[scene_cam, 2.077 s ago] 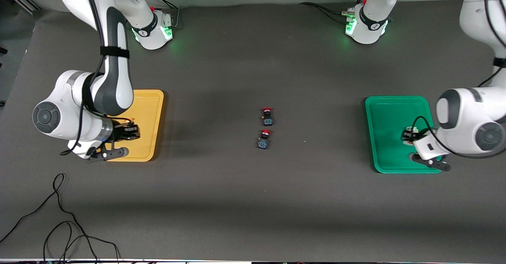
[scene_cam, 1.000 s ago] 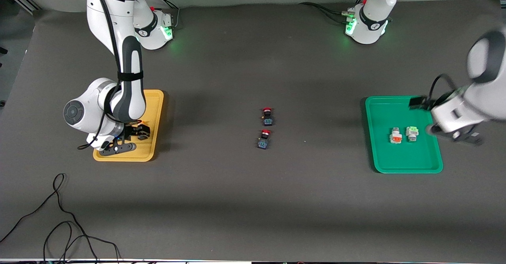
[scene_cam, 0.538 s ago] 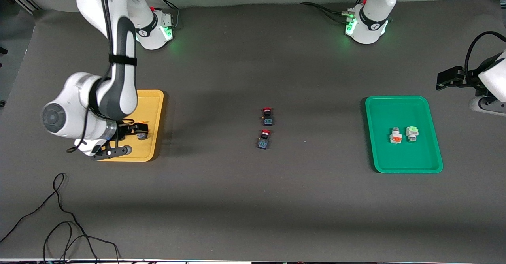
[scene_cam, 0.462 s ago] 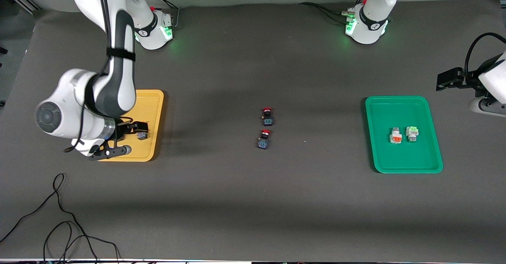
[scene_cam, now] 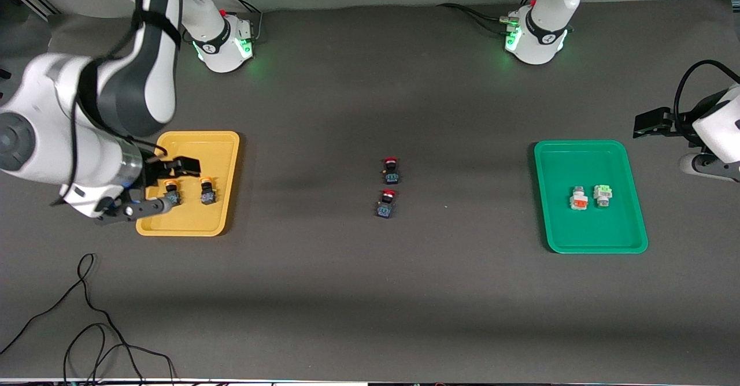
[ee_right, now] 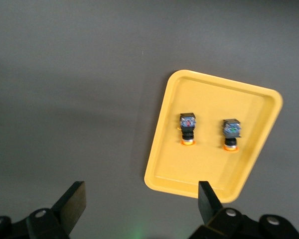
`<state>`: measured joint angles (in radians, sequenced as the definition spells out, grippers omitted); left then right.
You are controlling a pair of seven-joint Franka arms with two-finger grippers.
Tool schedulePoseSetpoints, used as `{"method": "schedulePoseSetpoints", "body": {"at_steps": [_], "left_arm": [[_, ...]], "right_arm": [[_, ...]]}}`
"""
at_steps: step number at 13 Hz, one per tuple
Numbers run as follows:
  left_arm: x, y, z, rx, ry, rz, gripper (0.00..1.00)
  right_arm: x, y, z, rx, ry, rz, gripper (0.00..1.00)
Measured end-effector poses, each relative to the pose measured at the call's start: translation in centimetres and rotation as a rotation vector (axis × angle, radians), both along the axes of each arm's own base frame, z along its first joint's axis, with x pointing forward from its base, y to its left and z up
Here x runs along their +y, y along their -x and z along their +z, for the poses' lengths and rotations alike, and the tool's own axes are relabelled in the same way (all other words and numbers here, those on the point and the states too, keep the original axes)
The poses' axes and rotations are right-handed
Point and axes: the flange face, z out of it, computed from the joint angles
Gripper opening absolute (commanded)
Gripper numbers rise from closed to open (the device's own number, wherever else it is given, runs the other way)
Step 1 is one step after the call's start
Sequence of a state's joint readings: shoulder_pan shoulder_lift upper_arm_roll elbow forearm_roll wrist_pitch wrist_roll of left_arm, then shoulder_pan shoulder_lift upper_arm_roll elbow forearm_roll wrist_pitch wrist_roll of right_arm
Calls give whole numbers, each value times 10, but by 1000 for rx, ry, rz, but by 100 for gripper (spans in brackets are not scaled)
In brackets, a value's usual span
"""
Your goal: Place green and yellow buttons in trays
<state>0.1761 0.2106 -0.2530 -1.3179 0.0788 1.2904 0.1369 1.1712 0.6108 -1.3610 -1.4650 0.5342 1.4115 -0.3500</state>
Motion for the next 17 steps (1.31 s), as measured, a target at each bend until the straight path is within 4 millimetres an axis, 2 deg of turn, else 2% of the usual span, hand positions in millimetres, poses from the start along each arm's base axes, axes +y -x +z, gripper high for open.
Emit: {"method": "schedulePoseSetpoints", "body": {"at_steps": [2, 4, 6, 8, 9, 12, 13, 17], "left_arm": [[-17, 2, 2, -3, -20, -18, 100], [-36, 6, 3, -26, -54, -33, 100], [-36, 16, -4, -97, -50, -41, 100], [-26, 34, -11, -138, -39, -34, 100], [-29, 39, -8, -154, -34, -39, 100], [-56, 44, -3, -171, -34, -69, 100], [-57, 45, -3, -171, -35, -65, 100], [-33, 42, -4, -167, -36, -25, 100]], "right_arm": [[12, 11, 33, -46, 20, 15, 100], [15, 15, 45, -68, 30, 19, 100], [7, 15, 48, -70, 44, 12, 100], [-6, 11, 46, -48, 62, 21, 100], [-16, 8, 43, -30, 64, 29, 100], [-54, 0, 43, 2, 28, 26, 100], [-64, 1, 46, 4, 12, 22, 100], [-87, 12, 68, -16, -35, 24, 100]]}}
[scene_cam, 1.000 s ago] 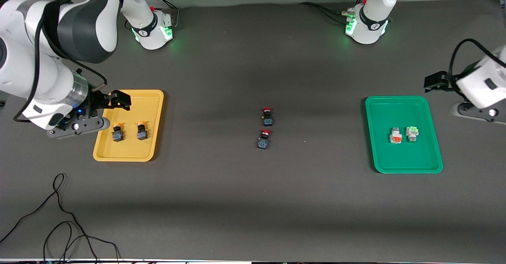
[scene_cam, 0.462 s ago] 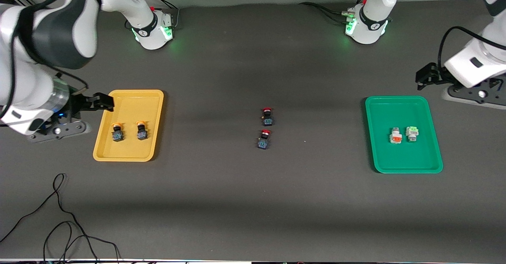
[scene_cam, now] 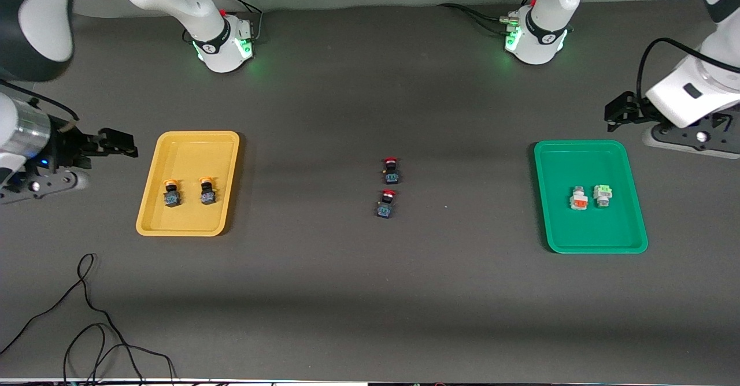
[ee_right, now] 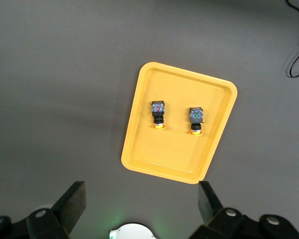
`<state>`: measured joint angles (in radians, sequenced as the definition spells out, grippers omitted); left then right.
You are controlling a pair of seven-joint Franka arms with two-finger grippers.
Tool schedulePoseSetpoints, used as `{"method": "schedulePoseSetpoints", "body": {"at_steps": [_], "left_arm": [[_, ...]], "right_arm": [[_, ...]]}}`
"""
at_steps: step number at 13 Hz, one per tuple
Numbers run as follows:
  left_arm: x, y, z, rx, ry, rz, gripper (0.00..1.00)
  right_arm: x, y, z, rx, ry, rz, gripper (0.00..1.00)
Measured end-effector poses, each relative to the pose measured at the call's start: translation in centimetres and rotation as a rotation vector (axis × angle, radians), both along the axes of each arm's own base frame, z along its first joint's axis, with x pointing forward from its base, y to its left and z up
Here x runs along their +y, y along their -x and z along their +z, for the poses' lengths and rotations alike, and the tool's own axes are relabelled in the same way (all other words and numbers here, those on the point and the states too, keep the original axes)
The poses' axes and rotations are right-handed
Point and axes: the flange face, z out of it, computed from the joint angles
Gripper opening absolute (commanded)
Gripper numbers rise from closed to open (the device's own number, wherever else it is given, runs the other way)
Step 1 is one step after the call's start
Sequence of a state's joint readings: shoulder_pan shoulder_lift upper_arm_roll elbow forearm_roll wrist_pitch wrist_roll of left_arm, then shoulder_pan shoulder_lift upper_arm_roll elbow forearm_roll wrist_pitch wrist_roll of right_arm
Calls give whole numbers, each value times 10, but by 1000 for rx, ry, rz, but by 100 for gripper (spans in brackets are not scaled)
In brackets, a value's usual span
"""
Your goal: Place green and yellow buttons in trays
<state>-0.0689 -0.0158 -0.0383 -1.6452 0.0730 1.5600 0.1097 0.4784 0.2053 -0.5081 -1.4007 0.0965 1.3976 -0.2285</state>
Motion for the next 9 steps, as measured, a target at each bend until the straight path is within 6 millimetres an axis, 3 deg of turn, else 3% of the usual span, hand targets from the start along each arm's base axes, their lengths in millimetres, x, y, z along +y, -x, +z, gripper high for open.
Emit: {"method": "schedulePoseSetpoints", "body": {"at_steps": [4, 9], "left_arm": [[0, 0, -5, 10, -1, -1, 100], [1, -1, -6, 12, -1, 1, 100]], "right_arm": [[-23, 17, 7, -30, -28, -25, 100], [-34, 38, 11, -64, -13, -76, 100]]}}
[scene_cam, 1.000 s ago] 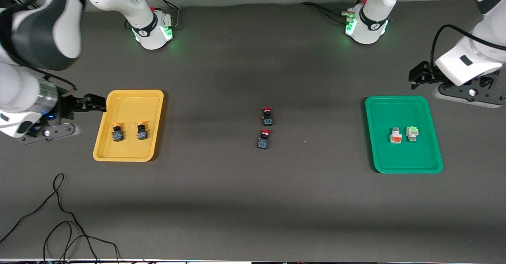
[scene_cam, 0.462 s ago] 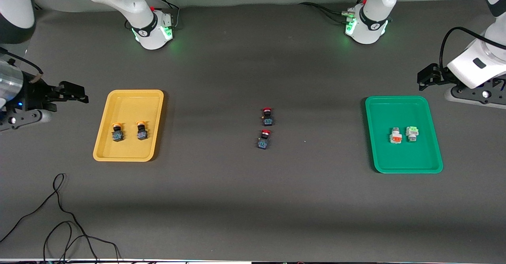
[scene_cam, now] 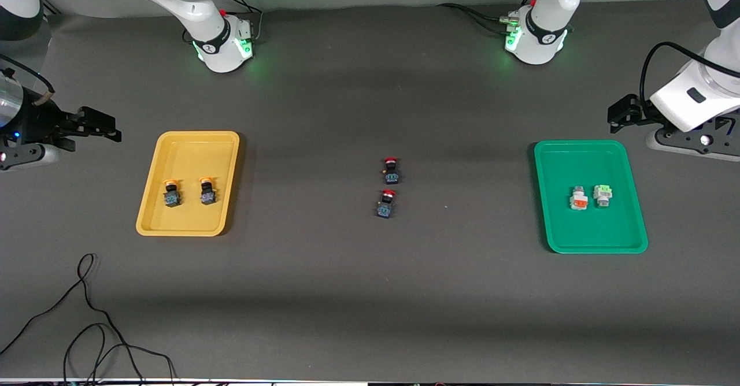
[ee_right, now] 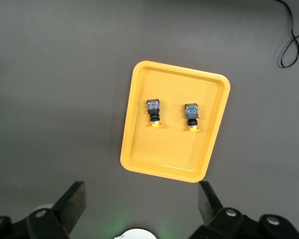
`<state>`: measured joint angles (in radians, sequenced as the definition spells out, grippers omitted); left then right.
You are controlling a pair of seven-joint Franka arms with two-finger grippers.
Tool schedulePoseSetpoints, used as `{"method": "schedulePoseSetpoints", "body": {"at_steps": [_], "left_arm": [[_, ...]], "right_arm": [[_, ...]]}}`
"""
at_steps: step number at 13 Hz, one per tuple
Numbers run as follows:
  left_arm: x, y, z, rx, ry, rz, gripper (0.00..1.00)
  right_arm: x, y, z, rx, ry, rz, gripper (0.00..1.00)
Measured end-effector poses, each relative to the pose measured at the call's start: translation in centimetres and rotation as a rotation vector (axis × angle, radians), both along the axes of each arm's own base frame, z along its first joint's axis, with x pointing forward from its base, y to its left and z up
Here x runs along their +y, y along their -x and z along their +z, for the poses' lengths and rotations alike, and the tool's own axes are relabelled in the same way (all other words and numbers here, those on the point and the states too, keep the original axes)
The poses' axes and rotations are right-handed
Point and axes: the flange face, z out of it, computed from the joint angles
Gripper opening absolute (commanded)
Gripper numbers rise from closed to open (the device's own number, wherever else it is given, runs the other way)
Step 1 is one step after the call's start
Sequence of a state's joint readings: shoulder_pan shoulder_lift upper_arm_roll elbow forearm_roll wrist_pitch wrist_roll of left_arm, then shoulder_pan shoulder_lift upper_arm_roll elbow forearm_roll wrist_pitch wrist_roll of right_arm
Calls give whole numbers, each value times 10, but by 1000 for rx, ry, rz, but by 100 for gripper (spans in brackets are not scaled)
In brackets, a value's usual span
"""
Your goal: Place green and yellow buttons in trays
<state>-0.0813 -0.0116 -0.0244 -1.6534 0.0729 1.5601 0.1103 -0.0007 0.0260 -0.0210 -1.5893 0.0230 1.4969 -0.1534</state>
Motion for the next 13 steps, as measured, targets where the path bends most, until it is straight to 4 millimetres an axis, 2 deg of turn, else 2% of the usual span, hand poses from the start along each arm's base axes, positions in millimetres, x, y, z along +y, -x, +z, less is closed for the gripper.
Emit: {"method": "schedulePoseSetpoints", "body": {"at_steps": [9, 13], "left_arm": [[3, 0, -2, 5, 0, 4, 100], [2, 0, -2, 5, 0, 3, 100]], "right_arm": [[-36, 2, 4, -18, 35, -83, 100], [-28, 1, 5, -19, 36, -86, 100]]}}
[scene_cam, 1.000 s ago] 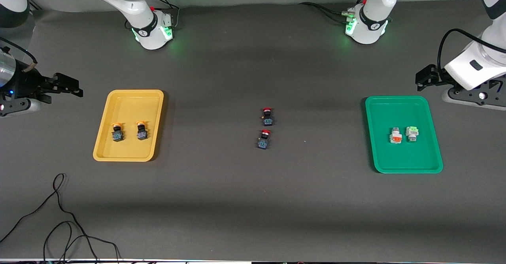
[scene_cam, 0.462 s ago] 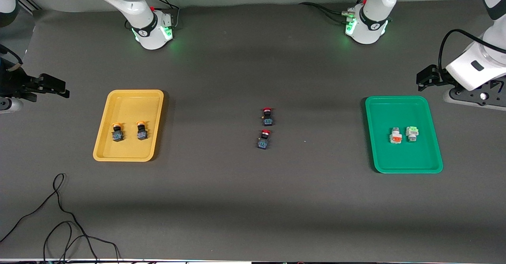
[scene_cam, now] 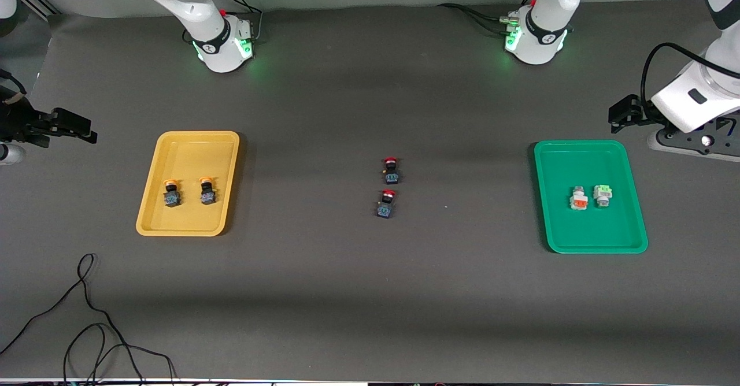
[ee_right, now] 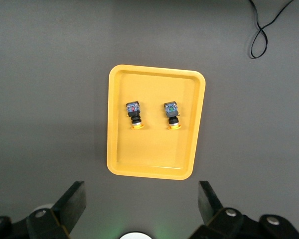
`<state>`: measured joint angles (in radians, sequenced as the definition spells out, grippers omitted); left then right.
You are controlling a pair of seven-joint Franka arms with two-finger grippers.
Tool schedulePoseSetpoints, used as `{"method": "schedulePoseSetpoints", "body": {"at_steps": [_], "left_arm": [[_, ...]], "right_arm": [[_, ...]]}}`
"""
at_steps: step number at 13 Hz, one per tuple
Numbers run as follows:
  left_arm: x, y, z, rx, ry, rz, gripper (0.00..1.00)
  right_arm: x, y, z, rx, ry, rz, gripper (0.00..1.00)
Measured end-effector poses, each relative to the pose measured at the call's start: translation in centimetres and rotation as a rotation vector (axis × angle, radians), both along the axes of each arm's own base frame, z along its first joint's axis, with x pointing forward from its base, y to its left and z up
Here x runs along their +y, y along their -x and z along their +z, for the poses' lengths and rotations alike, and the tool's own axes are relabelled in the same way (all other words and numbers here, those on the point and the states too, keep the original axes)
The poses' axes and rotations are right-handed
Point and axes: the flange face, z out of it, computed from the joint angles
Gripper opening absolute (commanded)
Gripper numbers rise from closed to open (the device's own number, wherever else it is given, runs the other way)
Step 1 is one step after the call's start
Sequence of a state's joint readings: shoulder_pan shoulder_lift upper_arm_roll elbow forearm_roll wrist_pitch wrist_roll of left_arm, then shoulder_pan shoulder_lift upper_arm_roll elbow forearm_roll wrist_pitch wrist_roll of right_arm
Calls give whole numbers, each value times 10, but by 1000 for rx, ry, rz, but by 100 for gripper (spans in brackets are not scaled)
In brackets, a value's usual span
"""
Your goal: Place green and yellow buttons in trays
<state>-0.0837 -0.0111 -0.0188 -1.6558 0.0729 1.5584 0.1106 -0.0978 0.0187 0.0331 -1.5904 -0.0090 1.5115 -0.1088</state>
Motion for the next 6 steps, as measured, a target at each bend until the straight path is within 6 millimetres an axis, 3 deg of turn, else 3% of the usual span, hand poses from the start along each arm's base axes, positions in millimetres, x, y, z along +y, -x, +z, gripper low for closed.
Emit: {"method": "schedulePoseSetpoints", "body": {"at_steps": [6], "left_arm": [[0, 0, 0, 0, 0, -1, 100]], "right_arm": [[3, -1, 4, -8, 3, -21, 100]]}}
